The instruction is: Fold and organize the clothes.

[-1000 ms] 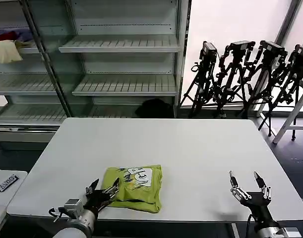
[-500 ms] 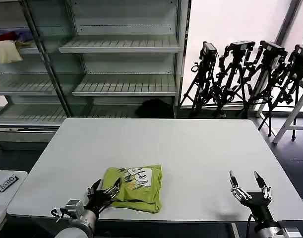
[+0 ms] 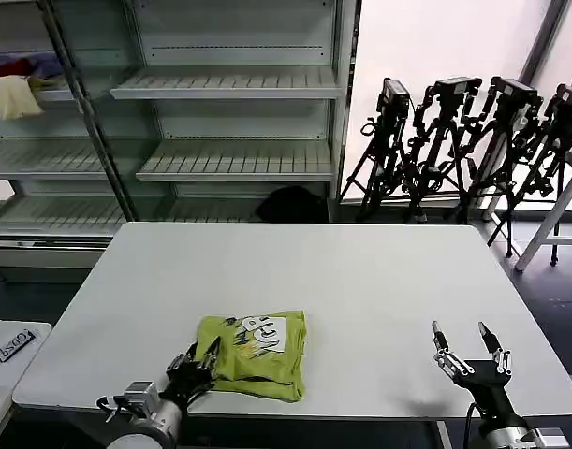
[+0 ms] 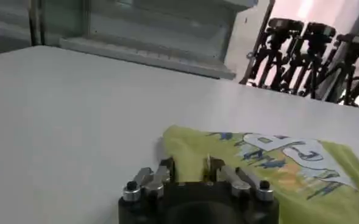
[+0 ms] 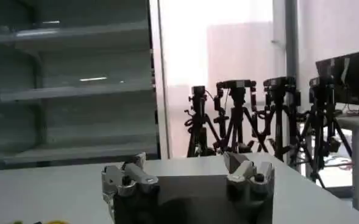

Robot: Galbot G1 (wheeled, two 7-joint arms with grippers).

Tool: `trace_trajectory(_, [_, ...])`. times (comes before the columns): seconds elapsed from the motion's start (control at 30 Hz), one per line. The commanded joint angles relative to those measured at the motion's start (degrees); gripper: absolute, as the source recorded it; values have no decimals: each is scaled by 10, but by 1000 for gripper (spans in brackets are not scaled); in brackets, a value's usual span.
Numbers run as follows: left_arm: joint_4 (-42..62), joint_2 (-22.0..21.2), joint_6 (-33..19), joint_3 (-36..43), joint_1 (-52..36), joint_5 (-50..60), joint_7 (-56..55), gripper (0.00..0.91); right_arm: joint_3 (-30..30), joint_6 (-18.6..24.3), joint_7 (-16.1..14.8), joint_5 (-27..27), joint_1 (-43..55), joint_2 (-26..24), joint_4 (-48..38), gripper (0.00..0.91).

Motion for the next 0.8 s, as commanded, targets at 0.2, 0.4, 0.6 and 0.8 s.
trace_trajectory(0.2, [4,22,-10,-22,-1,6,-4,0,-2,-1,0,0,6,2,0,907])
trace_trajectory(0.4, [-4,34,-11,-37,6,-6,0,0,-4,-2,1,0,10,2,-2,907])
trace_trajectory(0.6, [34,59,-20,-76,-10,-5,9,0,-2,-3,1,0,10,0,2,907])
trace_trajectory(0.8, [64,107,-27,-181,3,-37,32,0,0,-1,2,2,10,-3,-1,907])
